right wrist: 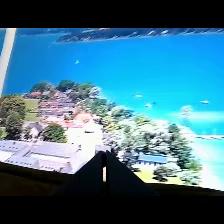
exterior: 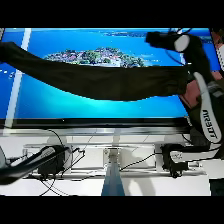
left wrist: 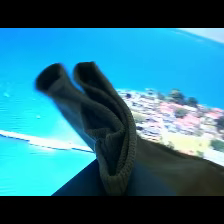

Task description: Fold the clothes and pants, and hang the long-sleeved shirts on hangers.

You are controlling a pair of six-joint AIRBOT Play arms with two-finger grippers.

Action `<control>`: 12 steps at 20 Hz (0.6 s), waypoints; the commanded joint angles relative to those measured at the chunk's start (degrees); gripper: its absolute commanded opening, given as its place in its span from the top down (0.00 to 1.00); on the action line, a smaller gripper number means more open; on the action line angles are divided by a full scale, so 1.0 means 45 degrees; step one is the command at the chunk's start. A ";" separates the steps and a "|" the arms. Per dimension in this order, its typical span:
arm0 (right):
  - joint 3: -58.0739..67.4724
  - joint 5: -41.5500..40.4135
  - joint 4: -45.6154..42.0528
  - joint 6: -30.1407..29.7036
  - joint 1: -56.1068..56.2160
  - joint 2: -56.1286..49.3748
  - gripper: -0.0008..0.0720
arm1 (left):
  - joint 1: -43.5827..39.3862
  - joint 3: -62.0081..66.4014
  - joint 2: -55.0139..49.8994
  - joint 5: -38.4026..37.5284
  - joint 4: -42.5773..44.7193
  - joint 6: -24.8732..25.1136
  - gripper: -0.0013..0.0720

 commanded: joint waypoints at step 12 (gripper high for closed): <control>0.5600 0.1282 0.2905 0.0816 0.8884 -0.5775 0.94 | -0.1239 -0.0010 0.2924 -0.2725 -0.1768 -0.0612 0.96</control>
